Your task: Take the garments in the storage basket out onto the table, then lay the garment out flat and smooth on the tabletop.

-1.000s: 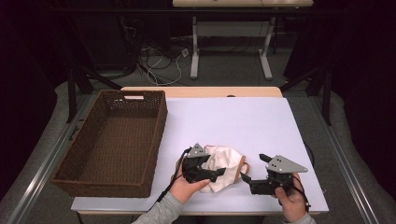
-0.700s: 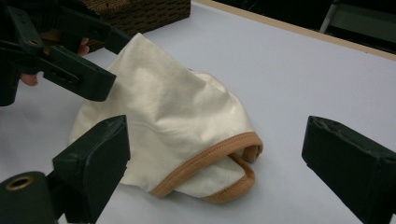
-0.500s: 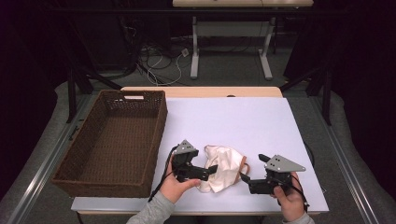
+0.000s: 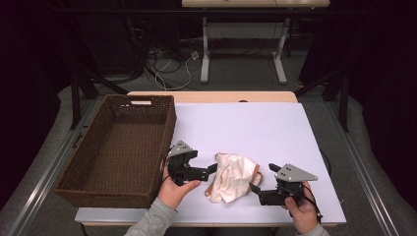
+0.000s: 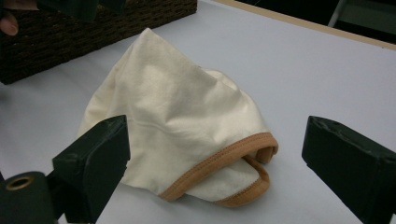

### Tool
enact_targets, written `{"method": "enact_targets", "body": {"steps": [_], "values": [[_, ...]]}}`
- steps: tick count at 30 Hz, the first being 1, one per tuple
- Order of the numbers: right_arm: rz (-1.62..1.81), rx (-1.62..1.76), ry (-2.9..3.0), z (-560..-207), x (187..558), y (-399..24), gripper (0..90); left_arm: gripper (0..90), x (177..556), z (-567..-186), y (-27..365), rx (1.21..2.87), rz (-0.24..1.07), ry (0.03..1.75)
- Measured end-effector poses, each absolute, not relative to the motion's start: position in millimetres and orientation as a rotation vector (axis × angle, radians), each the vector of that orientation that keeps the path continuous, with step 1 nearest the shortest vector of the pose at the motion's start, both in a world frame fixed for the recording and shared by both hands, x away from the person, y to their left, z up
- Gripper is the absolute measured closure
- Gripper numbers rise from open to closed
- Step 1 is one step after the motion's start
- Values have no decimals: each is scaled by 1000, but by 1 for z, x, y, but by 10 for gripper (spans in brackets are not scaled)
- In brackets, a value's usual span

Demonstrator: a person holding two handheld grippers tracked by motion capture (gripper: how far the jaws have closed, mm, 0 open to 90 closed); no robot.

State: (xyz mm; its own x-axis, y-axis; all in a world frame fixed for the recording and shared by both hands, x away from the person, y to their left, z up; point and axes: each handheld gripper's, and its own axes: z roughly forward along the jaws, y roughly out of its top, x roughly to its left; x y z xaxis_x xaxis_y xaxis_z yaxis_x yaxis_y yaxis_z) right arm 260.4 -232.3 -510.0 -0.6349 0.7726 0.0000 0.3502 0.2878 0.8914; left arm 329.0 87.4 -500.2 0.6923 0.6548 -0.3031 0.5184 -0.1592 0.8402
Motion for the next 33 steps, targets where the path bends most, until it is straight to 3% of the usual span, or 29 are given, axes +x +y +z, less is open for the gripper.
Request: {"method": "enact_targets", "body": {"steps": [23,33], "values": [[1249,1010,2160,-522,263,-217,50,27,332,-495,96,1821,198,904],[1230,987,2166,-521,261,-210,22,69,330,-498,92,1847,183,911]]}}
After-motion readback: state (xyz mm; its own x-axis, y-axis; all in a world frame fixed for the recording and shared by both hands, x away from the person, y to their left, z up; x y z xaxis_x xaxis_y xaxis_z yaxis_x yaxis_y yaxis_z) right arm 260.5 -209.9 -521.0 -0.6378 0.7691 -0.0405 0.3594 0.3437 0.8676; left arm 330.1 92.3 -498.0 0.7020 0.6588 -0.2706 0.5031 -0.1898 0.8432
